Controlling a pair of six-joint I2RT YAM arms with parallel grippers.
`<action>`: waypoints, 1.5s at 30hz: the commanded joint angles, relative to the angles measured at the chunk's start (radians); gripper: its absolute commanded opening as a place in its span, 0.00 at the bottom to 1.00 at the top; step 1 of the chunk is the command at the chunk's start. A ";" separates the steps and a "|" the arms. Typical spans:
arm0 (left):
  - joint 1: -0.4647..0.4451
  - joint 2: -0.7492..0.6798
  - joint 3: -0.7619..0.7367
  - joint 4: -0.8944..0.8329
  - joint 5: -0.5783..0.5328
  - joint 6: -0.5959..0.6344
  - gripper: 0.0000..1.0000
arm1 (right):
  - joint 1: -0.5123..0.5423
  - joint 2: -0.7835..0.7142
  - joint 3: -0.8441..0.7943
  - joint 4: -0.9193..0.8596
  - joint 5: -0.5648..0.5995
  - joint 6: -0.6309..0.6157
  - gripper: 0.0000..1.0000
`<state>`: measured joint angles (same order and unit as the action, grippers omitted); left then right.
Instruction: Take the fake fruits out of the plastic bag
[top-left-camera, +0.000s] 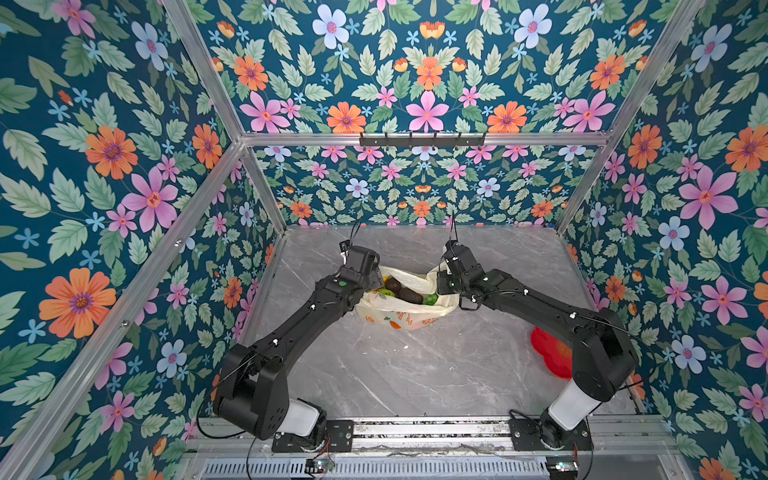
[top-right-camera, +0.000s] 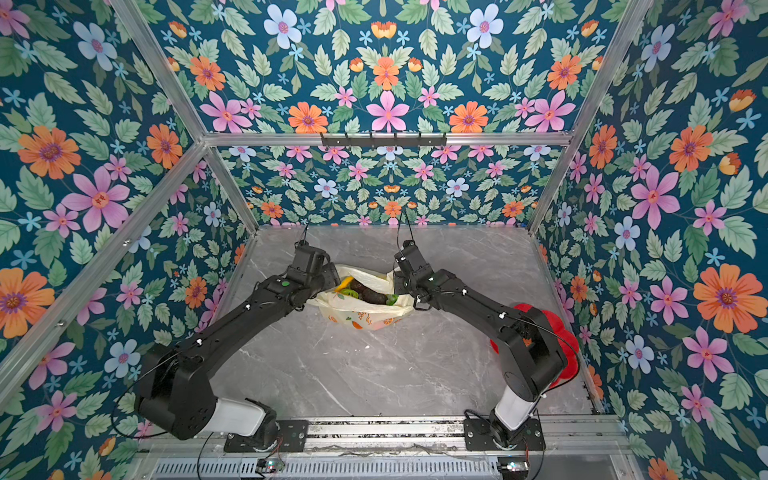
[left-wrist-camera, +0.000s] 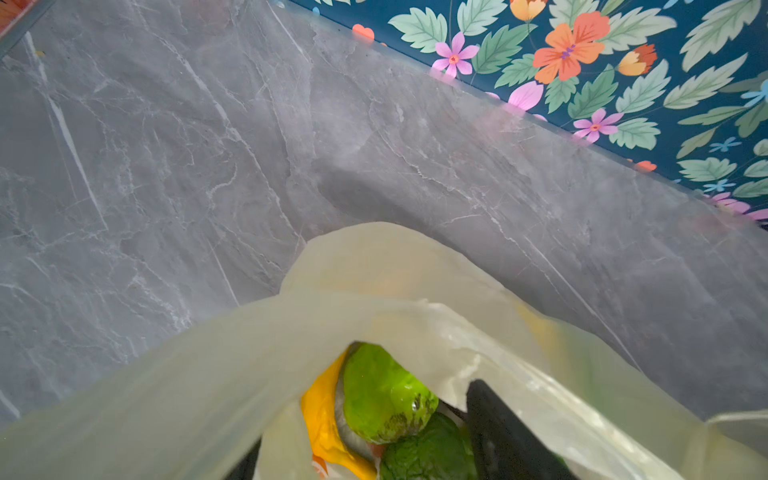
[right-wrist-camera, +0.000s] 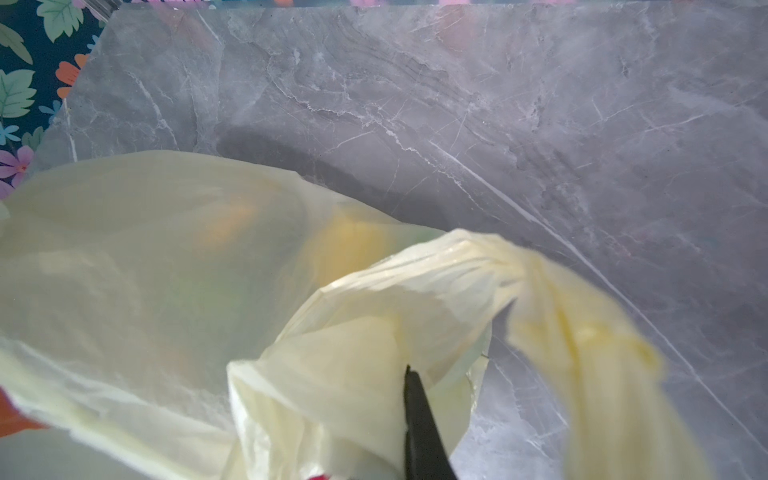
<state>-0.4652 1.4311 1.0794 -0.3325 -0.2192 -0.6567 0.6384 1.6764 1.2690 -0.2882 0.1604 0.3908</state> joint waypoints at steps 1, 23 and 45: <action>0.000 0.014 -0.012 0.066 0.029 -0.043 0.78 | 0.012 -0.007 0.002 0.013 0.021 -0.001 0.00; -0.184 -0.178 -0.166 -0.053 -0.182 -0.333 0.88 | 0.069 -0.069 -0.033 0.036 0.117 -0.019 0.00; -0.010 0.018 -0.274 0.214 0.026 -0.236 0.45 | -0.007 -0.122 -0.133 0.139 -0.088 0.081 0.00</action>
<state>-0.4923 1.4540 0.8314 -0.1440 -0.2119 -0.9451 0.6666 1.5639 1.1446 -0.2077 0.1677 0.4046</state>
